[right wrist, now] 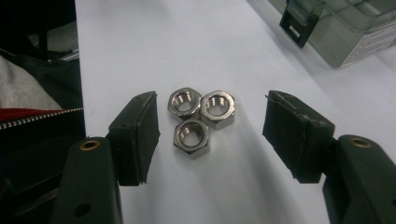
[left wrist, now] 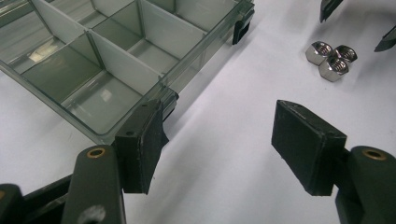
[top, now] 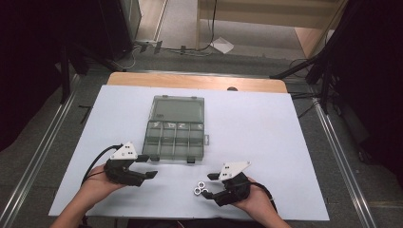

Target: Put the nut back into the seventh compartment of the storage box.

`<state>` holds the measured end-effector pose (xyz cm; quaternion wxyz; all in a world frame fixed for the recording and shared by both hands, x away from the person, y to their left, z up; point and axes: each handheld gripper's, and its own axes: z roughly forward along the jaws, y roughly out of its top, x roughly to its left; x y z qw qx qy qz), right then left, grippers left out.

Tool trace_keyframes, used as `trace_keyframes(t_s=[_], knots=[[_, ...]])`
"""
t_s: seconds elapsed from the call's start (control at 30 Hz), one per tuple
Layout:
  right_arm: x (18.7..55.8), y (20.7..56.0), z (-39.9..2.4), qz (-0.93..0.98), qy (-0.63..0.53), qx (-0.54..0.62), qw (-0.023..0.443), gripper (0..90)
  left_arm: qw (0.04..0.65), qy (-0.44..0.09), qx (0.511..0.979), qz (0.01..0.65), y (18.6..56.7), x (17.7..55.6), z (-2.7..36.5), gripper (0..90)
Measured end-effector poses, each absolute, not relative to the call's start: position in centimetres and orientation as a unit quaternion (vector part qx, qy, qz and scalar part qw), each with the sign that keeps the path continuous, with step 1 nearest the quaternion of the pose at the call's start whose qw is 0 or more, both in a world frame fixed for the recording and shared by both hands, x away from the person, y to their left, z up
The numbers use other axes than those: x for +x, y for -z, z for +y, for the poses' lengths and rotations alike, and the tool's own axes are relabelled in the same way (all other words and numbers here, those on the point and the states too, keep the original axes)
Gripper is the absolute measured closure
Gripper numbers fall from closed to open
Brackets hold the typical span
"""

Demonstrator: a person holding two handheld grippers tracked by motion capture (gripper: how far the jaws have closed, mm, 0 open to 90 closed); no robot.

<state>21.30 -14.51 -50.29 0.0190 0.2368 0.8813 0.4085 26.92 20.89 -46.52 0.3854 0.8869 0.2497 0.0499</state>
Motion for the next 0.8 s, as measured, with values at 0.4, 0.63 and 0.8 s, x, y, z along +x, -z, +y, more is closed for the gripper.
trace_keyframes(t_s=[0.4,0.63,0.8], knots=[[20.91,50.70,-14.30,0.890,-0.397,0.225,0.010,48.2,0.386,-0.051,0.887,0.249,46.51,27.12,20.70,34.4],[20.69,50.96,-14.05,0.895,-0.387,0.220,0.014,56.0,0.385,-0.049,0.888,0.246,46.44,27.23,20.69,34.4],[20.54,51.17,-13.91,0.899,-0.383,0.211,0.010,59.5,0.381,-0.049,0.889,0.249,46.31,27.33,20.78,34.4]])
